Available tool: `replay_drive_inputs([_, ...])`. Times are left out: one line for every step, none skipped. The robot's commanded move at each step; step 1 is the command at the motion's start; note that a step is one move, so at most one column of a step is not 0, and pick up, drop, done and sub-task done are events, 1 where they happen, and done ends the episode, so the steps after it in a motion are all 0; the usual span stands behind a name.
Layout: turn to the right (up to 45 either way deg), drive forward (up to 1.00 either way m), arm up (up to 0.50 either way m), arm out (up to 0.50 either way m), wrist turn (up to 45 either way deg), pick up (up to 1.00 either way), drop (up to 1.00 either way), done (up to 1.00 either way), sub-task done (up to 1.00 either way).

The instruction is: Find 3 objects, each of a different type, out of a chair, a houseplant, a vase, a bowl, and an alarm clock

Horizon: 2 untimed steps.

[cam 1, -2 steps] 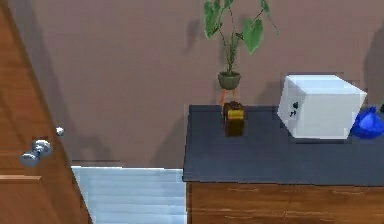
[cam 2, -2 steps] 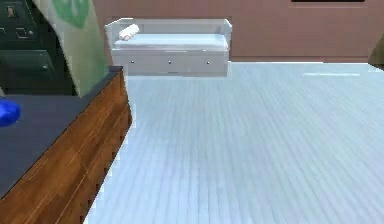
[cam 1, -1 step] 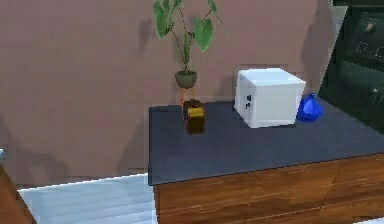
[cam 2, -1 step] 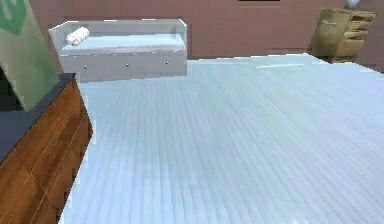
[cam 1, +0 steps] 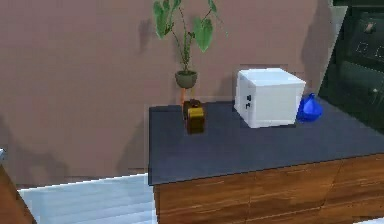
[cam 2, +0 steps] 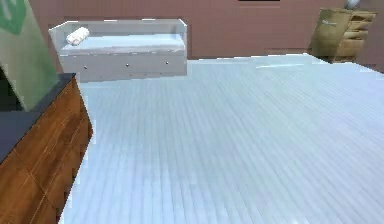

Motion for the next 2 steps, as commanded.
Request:
replay_drive_inputs([45.0, 0.00, 0.00, 0.00, 0.0, 0.00, 0.00, 0.00, 0.00])
replay_drive_inputs([30.0, 0.00, 0.00, 0.00, 0.0, 0.00, 0.00, 0.00, 0.00])
